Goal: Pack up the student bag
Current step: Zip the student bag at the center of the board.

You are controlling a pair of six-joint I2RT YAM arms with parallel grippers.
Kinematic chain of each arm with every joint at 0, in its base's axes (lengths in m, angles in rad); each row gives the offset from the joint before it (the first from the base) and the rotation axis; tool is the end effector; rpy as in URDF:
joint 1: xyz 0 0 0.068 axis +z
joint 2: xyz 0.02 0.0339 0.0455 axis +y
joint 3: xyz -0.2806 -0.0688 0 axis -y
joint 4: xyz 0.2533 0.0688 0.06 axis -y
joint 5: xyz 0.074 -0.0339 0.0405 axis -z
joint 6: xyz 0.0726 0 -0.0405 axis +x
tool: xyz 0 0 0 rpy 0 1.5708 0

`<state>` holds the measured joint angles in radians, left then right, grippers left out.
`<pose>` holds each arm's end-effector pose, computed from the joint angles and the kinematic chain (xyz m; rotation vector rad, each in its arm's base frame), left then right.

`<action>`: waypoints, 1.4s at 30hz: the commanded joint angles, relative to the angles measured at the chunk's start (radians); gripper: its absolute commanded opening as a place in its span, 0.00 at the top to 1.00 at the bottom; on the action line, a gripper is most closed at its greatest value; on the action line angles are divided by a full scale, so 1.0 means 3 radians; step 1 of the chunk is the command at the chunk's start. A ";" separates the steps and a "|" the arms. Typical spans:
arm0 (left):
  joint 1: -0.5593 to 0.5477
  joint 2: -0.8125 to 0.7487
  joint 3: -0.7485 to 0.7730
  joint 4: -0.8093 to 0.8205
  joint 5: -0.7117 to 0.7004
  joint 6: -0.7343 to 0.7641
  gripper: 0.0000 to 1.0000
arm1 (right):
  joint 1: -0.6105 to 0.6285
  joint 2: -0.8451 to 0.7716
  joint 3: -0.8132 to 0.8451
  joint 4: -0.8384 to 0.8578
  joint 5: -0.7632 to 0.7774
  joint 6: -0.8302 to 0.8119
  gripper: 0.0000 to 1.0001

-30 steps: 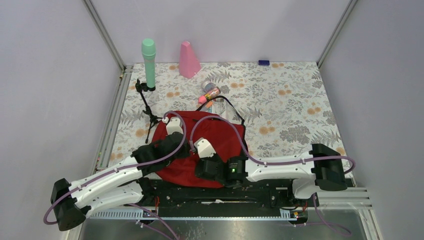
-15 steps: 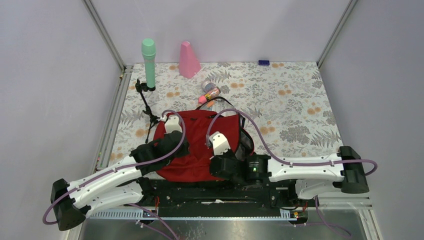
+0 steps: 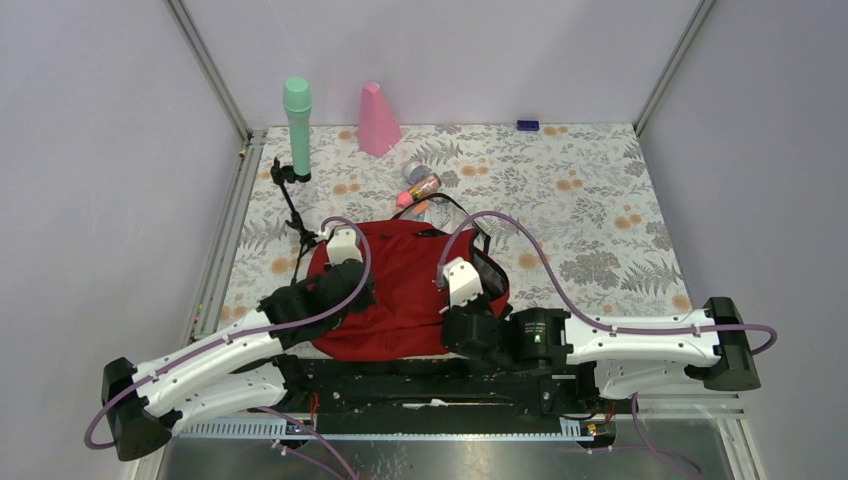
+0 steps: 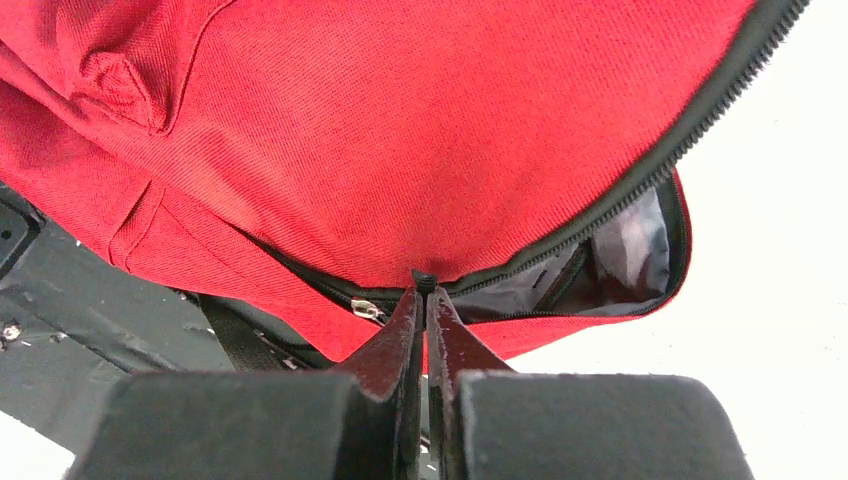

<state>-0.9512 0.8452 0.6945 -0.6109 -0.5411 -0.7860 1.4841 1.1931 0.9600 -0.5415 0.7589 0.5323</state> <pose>0.1418 -0.1345 0.2507 -0.0792 2.2217 -0.3262 0.0729 0.2620 0.2856 -0.6454 2.0166 0.2987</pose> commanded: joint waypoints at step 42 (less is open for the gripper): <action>-0.0765 0.0668 0.0173 0.2020 0.1118 0.1776 0.07 | -0.0831 -0.1474 -0.0891 0.1261 0.0048 -0.0433 1.00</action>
<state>-1.1389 0.9890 0.7773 -0.1394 -0.2367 -0.2802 1.2457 0.7879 0.7002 -0.2932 0.6769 0.4248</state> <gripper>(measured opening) 0.913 0.020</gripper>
